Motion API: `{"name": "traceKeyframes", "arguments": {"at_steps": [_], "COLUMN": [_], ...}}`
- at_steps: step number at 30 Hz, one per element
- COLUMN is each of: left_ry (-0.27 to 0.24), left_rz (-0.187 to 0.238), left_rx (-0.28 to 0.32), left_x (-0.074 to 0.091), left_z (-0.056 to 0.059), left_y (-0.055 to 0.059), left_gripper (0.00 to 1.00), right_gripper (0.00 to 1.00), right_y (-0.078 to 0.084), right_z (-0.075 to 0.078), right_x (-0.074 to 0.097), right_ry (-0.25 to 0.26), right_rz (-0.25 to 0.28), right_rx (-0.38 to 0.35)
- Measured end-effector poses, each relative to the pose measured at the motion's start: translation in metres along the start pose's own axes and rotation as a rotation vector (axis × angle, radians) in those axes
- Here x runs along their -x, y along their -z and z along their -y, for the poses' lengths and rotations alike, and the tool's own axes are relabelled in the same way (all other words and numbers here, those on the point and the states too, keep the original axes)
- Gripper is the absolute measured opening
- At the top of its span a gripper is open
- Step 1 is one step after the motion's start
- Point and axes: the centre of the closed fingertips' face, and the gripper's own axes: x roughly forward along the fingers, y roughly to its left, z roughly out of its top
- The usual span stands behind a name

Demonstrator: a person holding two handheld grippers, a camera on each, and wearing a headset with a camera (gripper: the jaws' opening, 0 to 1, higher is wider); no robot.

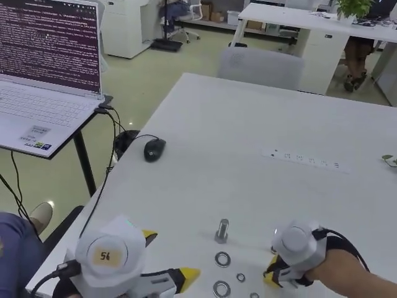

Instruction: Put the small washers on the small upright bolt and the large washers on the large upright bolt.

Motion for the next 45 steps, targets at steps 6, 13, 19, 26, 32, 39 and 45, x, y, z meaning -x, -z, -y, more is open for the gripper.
{"name": "traceKeyframes", "arguments": {"at_steps": [6,13,19,26,32,39,45], "left_ry": [-0.001,-0.002,-0.002,-0.001,0.004,0.021,0.032], "left_rz": [-0.001,-0.003,-0.003,-0.001,0.009,0.012,0.010], "left_rx": [-0.002,0.003,0.003,-0.001,-0.002,-0.017,-0.025], "left_x": [0.001,0.001,0.001,0.001,-0.002,-0.002,-0.001], "left_z": [-0.001,0.001,0.001,-0.001,0.001,0.004,0.007], "left_y": [0.000,0.002,0.002,0.000,-0.004,-0.008,-0.008], "left_gripper": [0.63,0.63,0.63,0.63,0.63,0.63,0.63], "right_gripper": [0.16,0.16,0.16,0.15,0.14,0.14,0.14], "right_y": [0.000,0.002,0.001,0.004,0.004,0.003,0.002], "right_z": [0.000,0.000,-0.001,-0.001,-0.001,0.001,-0.001], "right_x": [0.000,0.000,0.001,0.001,0.002,0.001,0.000], "right_ry": [-0.012,-0.020,-0.018,-0.022,0.000,0.005,0.013], "right_rz": [-0.016,-0.044,-0.042,-0.054,-0.028,-0.005,-0.024], "right_rx": [0.017,0.038,0.037,0.051,0.012,-0.054,-0.015]}}
